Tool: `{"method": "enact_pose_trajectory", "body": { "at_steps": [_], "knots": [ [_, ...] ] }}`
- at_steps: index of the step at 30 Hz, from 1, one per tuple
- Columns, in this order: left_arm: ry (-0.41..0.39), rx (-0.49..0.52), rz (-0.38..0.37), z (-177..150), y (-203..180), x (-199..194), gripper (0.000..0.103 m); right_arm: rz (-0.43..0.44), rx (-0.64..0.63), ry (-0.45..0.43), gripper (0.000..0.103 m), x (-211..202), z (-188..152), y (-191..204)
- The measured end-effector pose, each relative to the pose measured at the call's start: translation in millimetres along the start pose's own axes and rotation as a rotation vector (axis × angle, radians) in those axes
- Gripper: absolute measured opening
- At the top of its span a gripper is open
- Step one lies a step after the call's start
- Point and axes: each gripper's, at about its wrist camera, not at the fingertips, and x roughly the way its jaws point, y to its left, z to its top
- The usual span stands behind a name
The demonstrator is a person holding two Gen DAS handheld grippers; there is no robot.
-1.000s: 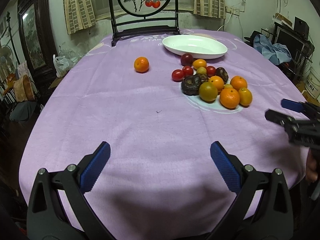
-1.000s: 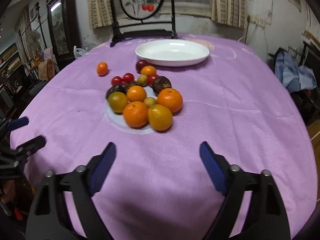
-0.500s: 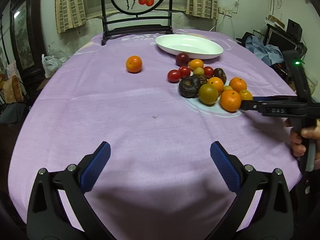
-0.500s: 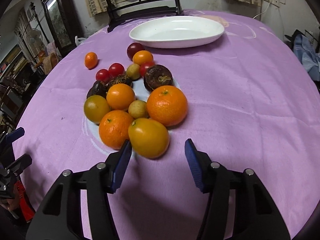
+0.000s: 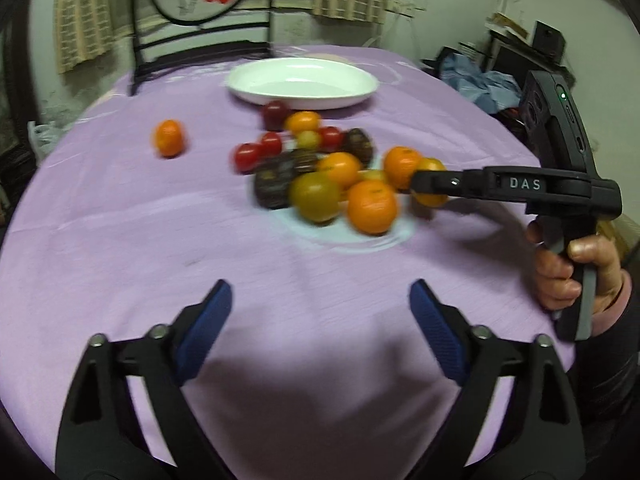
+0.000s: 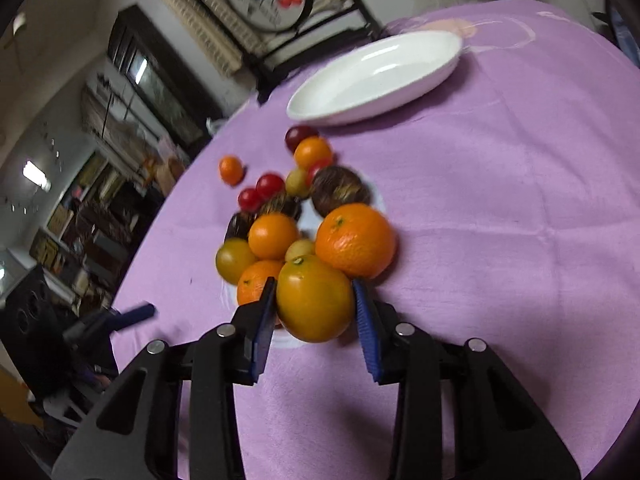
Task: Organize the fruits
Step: 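Grasp the yellow-orange fruit with the right tool while the left tool grasps a mandarin orange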
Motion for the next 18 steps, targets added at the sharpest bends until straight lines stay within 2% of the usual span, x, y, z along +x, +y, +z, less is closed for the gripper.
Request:
{"method": "enact_pose_trajectory", "body": {
  "at_steps": [2, 5, 8, 15, 18],
  "knots": [
    [0.033, 0.001, -0.022, 7.3, -6.0, 13.5, 0.065, 0.006, 0.006, -0.016, 0.038, -4.7, -1.1, -0.2],
    [0.084, -0.016, -0.042, 21.0, -15.1, 39.5, 0.050, -0.004, 0.010, -0.030, 0.038, -8.2, -0.7, 0.1],
    [0.114, -0.017, -0.047, 31.1, -23.1, 56.2, 0.049, -0.003, 0.010, -0.040, 0.038, -10.7, 0.5, -0.8],
    [0.117, 0.021, 0.007, 45.8, -36.9, 76.4, 0.050, 0.024, -0.001, -0.051, 0.038, -12.3, 1.3, 1.1],
    [0.119, 0.022, 0.006, 52.6, -40.6, 84.5, 0.049, 0.031, 0.002, -0.058, 0.038, -15.1, 1.8, 0.5]
  ]
}}
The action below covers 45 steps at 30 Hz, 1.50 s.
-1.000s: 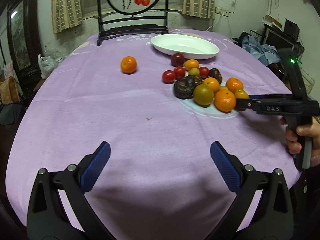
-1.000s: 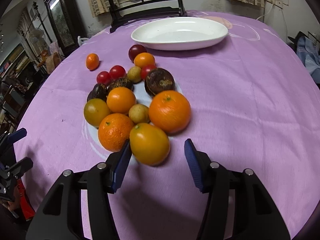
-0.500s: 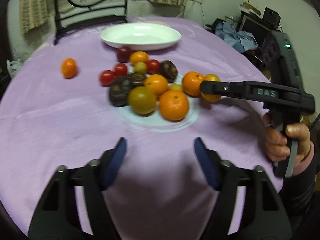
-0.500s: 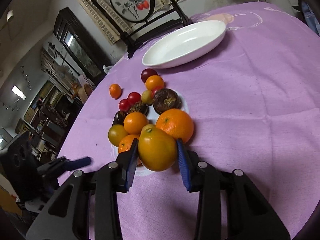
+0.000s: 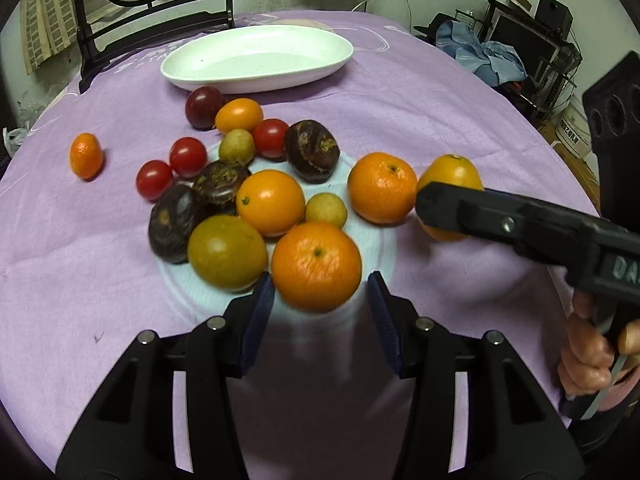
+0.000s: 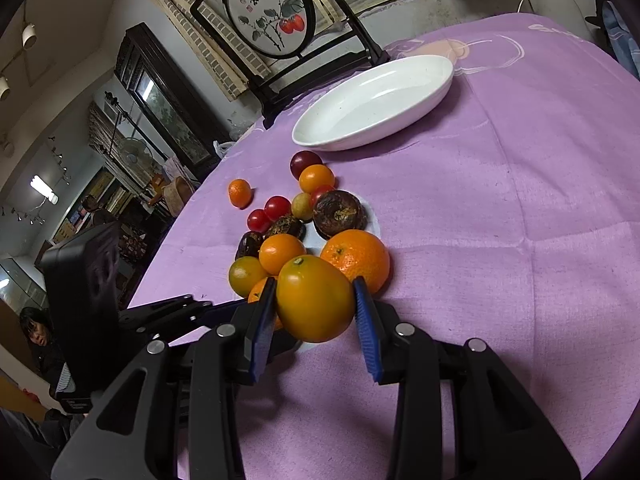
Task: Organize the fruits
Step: 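Carry both fruits onto the white plate and open both tools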
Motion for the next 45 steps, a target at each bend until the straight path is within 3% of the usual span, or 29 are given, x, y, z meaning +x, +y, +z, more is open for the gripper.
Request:
{"method": "enact_pose_trajectory", "body": {
  "at_steps": [5, 10, 16, 20, 25, 29, 34, 40, 45],
  "knots": [
    [-0.007, 0.020, 0.030, -0.4, -3.4, 2.5, 0.044, 0.001, 0.016, 0.002, 0.038, 1.7, 0.2, -3.1],
    [-0.015, -0.031, -0.034, -13.6, 7.8, -14.4, 0.043, -0.006, 0.024, 0.016, 0.038, 4.6, 0.0, -5.1],
    [-0.090, -0.052, -0.086, -20.3, 32.1, -50.9, 0.043, 0.011, -0.013, 0.006, 0.038, 1.4, 6.1, 6.7],
    [-0.176, -0.050, -0.079, 17.8, 55.0, -68.5, 0.043, -0.003, -0.041, -0.052, 0.039, -2.5, 43.7, 21.9],
    [-0.248, -0.082, -0.014, 96.6, 82.3, -44.8, 0.043, -0.210, -0.104, -0.139, 0.038, 39.6, 114.2, 19.0],
    [-0.198, -0.121, 0.013, 151.8, 103.6, -1.3, 0.043, -0.305, -0.091, -0.085, 0.038, 89.5, 152.0, -3.9],
    [-0.104, -0.104, 0.069, 195.4, 108.9, 50.0, 0.043, -0.325, -0.068, -0.031, 0.038, 122.5, 172.2, -25.3],
    [-0.018, -0.057, 0.095, 205.9, 103.7, 92.7, 0.043, -0.376, -0.084, 0.058, 0.038, 143.8, 176.2, -37.8],
    [0.008, -0.051, 0.096, 206.7, 103.7, 107.4, 0.044, -0.408, -0.119, 0.072, 0.040, 146.1, 177.2, -35.4]
  ]
}}
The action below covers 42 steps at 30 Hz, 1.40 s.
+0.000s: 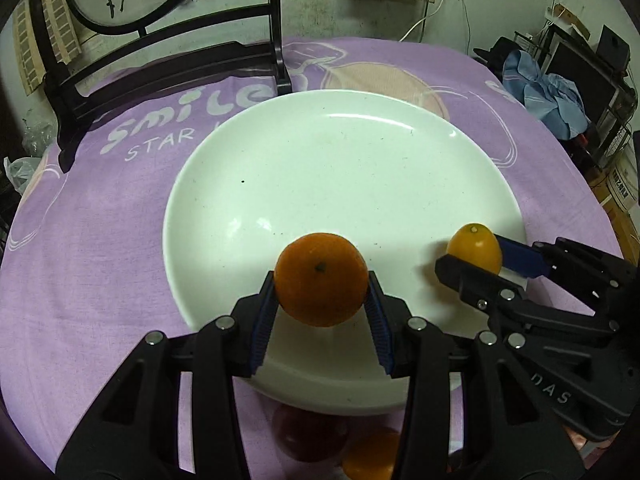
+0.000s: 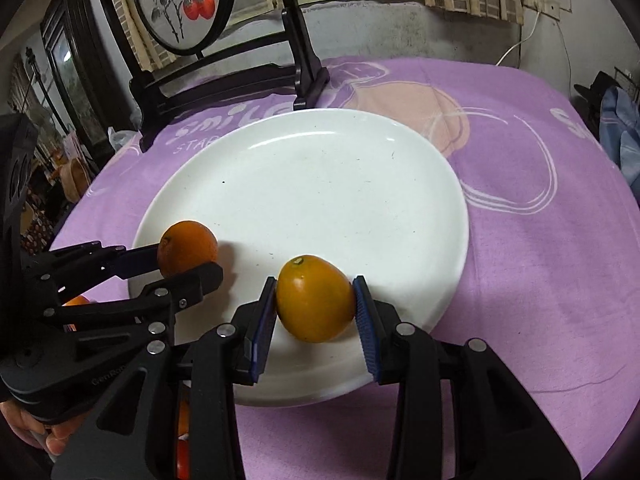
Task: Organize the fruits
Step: 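Carry both fruits onto the white plate and open both tools, then move both open tools back toward the fruit cluster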
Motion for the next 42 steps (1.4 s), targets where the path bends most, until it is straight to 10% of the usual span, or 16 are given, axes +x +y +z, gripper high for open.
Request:
{"method": "enact_pose_trajectory", "body": {
  "at_steps": [11, 24, 42],
  "knots": [
    [-0.201, -0.073, 0.055, -49.1, 28.1, -106.3, 0.091, 0.041, -0.052, -0.129, 0.062, -80.5, -29.8, 16.9],
    [-0.179, -0.174, -0.079, -213.0, 45.1, -140.5, 0.092, 0.164, -0.038, -0.078, 0.063, -119.3, -139.6, 24.2],
    [-0.171, 0.008, -0.104, -225.4, 11.1, -145.3, 0.092, 0.117, -0.063, -0.008, 0.060, -106.9, -157.3, 31.1]
  ]
}}
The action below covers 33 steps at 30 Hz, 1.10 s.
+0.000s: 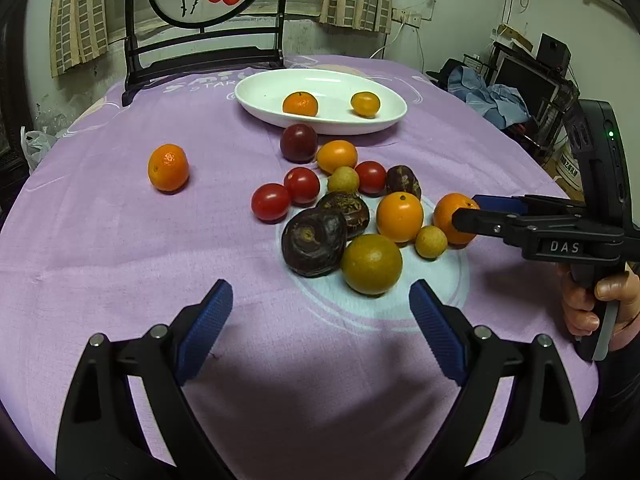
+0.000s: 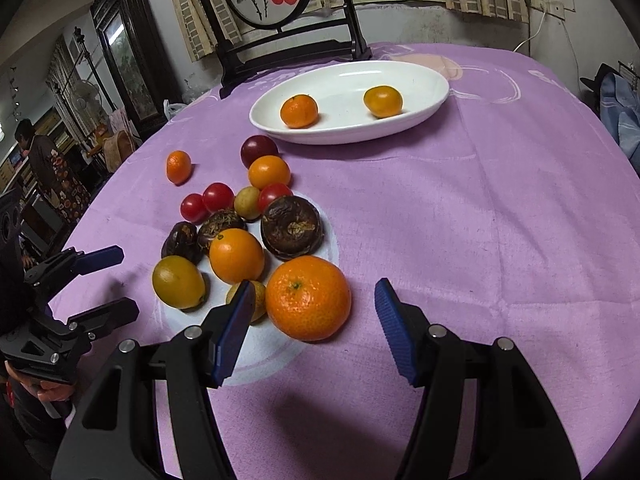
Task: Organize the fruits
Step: 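Move both open tools back toward the fruit cluster, then grasp a large mandarin with the right tool while the left tool grasps a yellow-green fruit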
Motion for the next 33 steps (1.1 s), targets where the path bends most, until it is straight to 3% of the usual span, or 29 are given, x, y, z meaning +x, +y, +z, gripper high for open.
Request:
{"method": "enact_pose_trajectory", "body": {
  "at_steps": [14, 21, 24, 31, 33],
  "knots": [
    [0.001, 0.009, 0.000, -0.9, -0.8, -0.2, 0.092, 0.026, -0.003, 0.032, 0.048, 6.5, -1.9, 0.6],
    [0.008, 0.018, -0.008, -0.9, -2.4, 1.2, 0.091, 0.019, 0.031, 0.003, 0.045, 0.8, -0.9, -5.5],
    [0.014, 0.033, -0.039, -1.7, -6.8, 2.1, 0.084, 0.018, 0.063, -0.018, 0.045, -3.9, 0.4, -11.7],
    [0.075, 0.050, -0.098, -2.1, -22.3, 14.5, 0.051, 0.013, 0.073, -0.022, 0.045, -5.5, 0.1, -12.8],
    [0.099, 0.040, -0.094, -1.4, -24.6, 20.7, 0.046, 0.016, 0.069, -0.024, 0.045, -6.1, 0.2, -11.8]
  ]
}}
